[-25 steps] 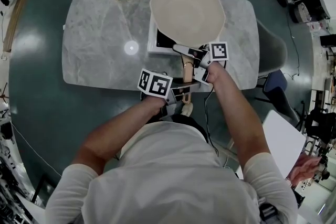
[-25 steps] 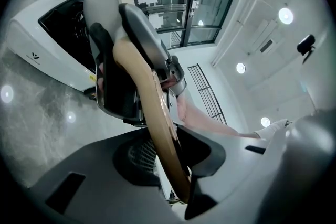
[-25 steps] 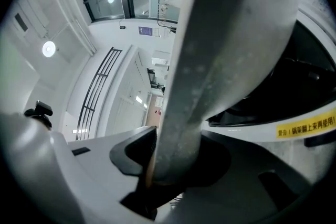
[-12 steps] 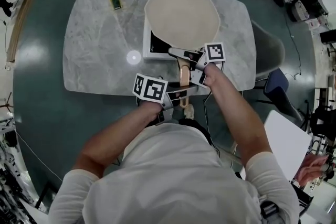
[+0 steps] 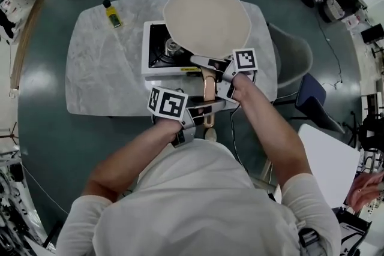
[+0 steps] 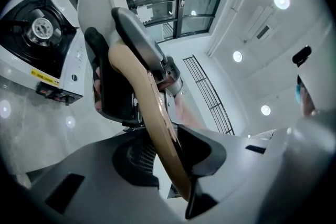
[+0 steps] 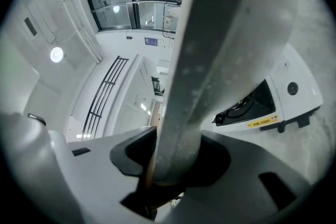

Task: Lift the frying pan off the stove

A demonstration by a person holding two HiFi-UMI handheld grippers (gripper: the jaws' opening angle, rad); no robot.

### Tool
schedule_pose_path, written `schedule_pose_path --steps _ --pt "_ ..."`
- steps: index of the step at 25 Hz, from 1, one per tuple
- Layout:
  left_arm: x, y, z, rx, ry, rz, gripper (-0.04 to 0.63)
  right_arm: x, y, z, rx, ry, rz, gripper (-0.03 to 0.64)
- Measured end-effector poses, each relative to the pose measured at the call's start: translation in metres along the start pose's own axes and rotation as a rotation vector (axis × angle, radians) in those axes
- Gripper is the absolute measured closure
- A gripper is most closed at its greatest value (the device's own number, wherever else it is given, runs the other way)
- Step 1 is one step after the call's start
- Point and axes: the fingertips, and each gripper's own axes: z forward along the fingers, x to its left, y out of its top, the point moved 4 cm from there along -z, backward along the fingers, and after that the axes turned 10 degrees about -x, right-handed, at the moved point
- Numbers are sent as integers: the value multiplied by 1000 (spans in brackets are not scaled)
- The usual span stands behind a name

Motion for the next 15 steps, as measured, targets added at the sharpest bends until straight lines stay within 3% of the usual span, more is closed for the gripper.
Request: schedule_pose_path --steps 5,11,15 --pt "-31 -27 95 27 -24 14 471 15 32 -102 -33 -6 -13 452" --pt "-44 -38 125 70 -69 8 471 21 42 -142 -83 -24 -9 451" --pt "-63 -64 191 112 -79 6 469 26 57 -218 -123 -30 3 449"
